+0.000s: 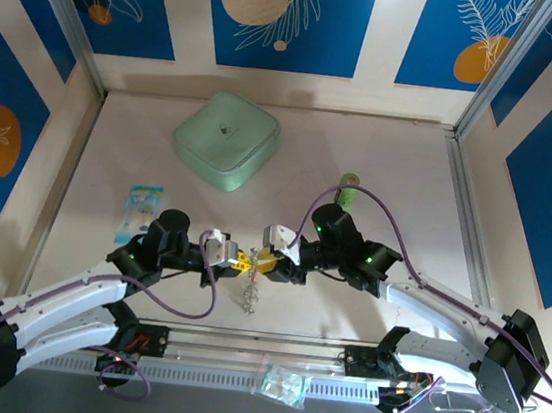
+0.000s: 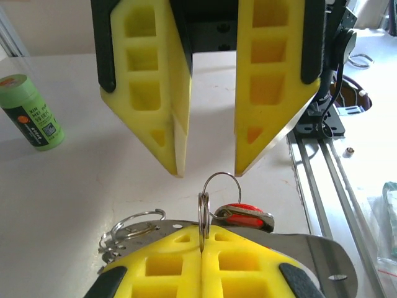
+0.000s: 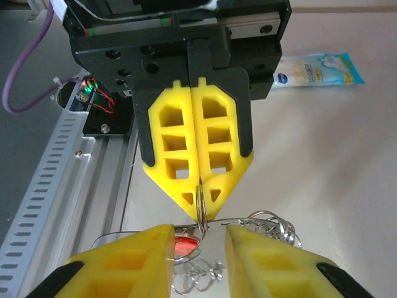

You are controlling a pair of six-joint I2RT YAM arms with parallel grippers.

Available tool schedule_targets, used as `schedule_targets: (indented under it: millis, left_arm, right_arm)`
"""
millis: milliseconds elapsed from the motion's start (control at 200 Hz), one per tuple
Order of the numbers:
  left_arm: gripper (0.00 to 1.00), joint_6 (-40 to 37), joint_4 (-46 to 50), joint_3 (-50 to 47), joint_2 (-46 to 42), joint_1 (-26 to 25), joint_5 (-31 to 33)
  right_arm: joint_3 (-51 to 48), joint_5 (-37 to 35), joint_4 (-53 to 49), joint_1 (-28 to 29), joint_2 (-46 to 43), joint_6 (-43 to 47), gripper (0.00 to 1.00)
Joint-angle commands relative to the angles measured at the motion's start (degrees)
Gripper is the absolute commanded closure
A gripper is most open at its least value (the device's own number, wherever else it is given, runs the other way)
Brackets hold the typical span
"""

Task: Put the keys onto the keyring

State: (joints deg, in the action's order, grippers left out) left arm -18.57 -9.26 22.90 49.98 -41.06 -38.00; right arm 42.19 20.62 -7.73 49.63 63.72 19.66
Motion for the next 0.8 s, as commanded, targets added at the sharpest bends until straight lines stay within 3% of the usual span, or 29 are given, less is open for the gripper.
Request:
schedule_targets:
  millis: [0, 215, 395, 540, 635, 695, 755, 795]
  left_arm:
    - [1.00, 3.26, -6.39, -0.24, -0.64, -0.40, -2.69]
    - [1.00, 3.13, -6.43, -0.22, -0.36, -0.43, -3.35]
    - [1.00, 3.16, -6.80, -0.22, -0.24, -0.42, -3.56]
    - [1.00, 3.57, -7.70, -0.31, -0.28, -0.36, -4.01]
    - [1.00, 3.71, -7.58, -0.33, -0.34, -0.47, -3.82]
    - [1.00, 3.73, -6.47, 0.01, -0.54, -0.44, -2.43]
    - [0.82, 2.56, -3.38, 0.75, -0.59, -0.43, 0.07]
    - [0.78, 0.79, -0.31, 1.65, -0.65, -0.42, 1.29]
  right_arm:
    - [-2.08, 3.01, 6.76, 0.03, 0.00, -4.99, 0.71]
    - [-3.00, 1.54, 8.16, 0.03, 0.70, -4.96, 0.74]
    - [-2.52, 1.97, 7.74, 0.04, 1.27, -4.50, 0.86]
    - [-1.53, 2.73, 6.59, 0.11, 2.27, -3.95, 0.87]
    - [-0.81, 3.19, 5.27, 0.21, 2.63, -3.11, 1.00]
    - [-0.16, 2.75, 3.91, 0.26, 2.55, -2.33, 1.00]
    - [0.77, 1.44, 1.33, 0.85, 2.55, -0.76, 1.00]
    - [1.94, 0.15, -1.16, 1.23, 2.78, 0.65, 1.00]
